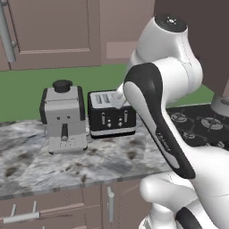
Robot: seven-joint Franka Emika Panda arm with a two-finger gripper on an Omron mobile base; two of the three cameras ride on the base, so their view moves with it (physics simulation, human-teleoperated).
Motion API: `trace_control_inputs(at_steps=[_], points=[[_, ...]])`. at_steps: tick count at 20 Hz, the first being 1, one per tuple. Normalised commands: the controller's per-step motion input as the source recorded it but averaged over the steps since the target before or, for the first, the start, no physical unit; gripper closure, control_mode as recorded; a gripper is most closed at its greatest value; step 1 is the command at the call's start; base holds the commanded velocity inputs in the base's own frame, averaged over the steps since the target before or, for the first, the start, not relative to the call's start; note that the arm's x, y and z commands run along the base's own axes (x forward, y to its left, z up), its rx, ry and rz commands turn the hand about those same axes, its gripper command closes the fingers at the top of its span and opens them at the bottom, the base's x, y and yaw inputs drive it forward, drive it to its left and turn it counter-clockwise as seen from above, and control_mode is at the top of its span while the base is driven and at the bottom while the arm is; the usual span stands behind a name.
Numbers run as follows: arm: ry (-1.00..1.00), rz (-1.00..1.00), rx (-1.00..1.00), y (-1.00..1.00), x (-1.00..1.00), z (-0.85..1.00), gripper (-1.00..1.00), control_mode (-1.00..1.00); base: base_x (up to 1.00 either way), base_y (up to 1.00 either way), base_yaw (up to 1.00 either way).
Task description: Open the cabinet and move the ladle to the pot. Then close the cabinet.
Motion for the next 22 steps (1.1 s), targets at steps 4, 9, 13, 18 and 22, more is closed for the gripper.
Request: trace_control_inputs(at_steps=[4,9,13,18,22], points=[[0.13,-0.17,0.00,0.00,0.00,-0.21,1.00,-1.00,0.00,0.00,0.00],[0.07,-0.11,0.00,0.00,0.00,-0.25,1.00,-1.00,0.00,0.00,0.00],[0.00,0.00,0.00,0.00,0.00,0.00,1.00,1.00,-0.45,0.00,-0.14],[0.00,0.00,0.00,0.00,0.00,0.00,1.00,1.00,-0.98,0.00,-0.20],[0.00,0.00,0.00,0.00,0.00,0.00,1.00,1.00,-0.95,0.00,-0.20]])
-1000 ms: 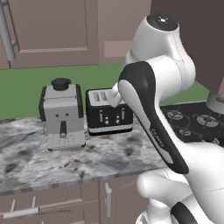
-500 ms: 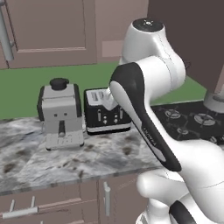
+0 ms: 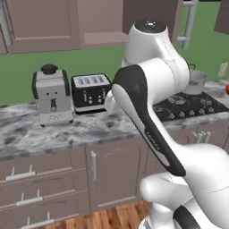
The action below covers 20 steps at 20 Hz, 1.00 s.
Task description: Open the cabinet and move the ladle to the pot. Then close the cabinet.
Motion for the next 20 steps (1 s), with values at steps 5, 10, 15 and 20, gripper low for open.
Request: trace_control_inputs(at_steps=[5,10,15,20], points=[[0.00,0.00,0.00,0.00,0.00,0.00,1.00,1.00,-0.07,-0.64,-0.20],[0.00,0.00,0.00,0.00,0.00,0.00,1.00,1.00,0.26,-1.00,-0.18],[0.00,0.00,0.00,0.00,0.00,0.00,1.00,1.00,0.30,-1.00,-0.14],[0.00,0.00,0.00,0.00,0.00,0.00,1.00,1.00,0.49,-1.00,-0.11]])
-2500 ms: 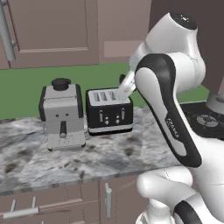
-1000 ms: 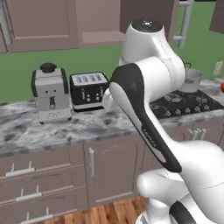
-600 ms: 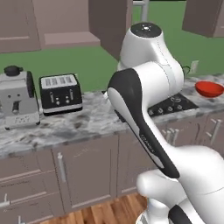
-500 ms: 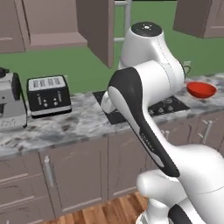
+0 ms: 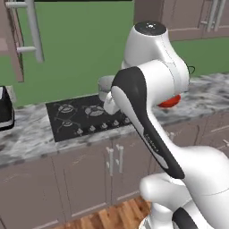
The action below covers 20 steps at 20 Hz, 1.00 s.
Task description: Open the cabinet and move the ladle to the pot. Then close the cabinet.
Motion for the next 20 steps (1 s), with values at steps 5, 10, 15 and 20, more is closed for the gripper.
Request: trace_control_inputs(at_steps=[5,10,15,20], points=[[0.00,0.00,0.00,0.00,0.00,0.00,1.00,1.00,0.90,-0.88,-0.04],[0.00,0.00,0.00,0.00,0.00,0.00,1.00,1.00,1.00,-0.49,0.00],[0.00,0.00,0.00,0.00,0.00,0.00,1.00,1.00,0.94,-0.07,0.00],[0.00,0.00,0.00,0.00,0.00,0.00,1.00,1.00,0.87,0.00,0.00]])
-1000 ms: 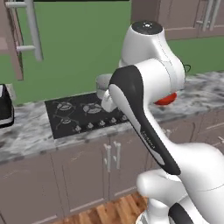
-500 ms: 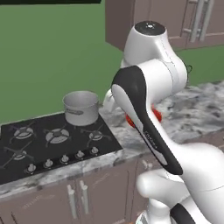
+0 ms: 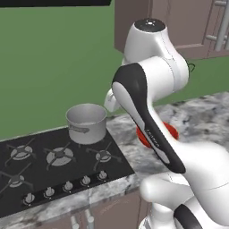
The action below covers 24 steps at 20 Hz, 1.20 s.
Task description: Open the cabinet and move the ladle to the pot. Then close the cabinet.
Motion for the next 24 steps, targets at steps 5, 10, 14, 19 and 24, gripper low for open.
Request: trace_control_inputs(at_steps=[5,10,14,19,24], points=[[0.09,0.00,0.11,0.00,0.56,-0.22,1.00,-1.00,0.13,0.00,0.00],[0.18,0.00,0.12,0.15,0.87,-0.56,1.00,-1.00,0.00,0.00,0.00],[0.18,0.00,0.04,0.50,0.87,-0.59,1.00,-1.00,0.00,0.00,0.00],[0.16,-0.01,0.00,0.52,0.98,-0.52,1.00,-1.00,0.00,0.00,0.00],[0.09,-0.05,0.00,0.13,0.84,-0.23,1.00,-1.00,0.00,0.00,0.00]])
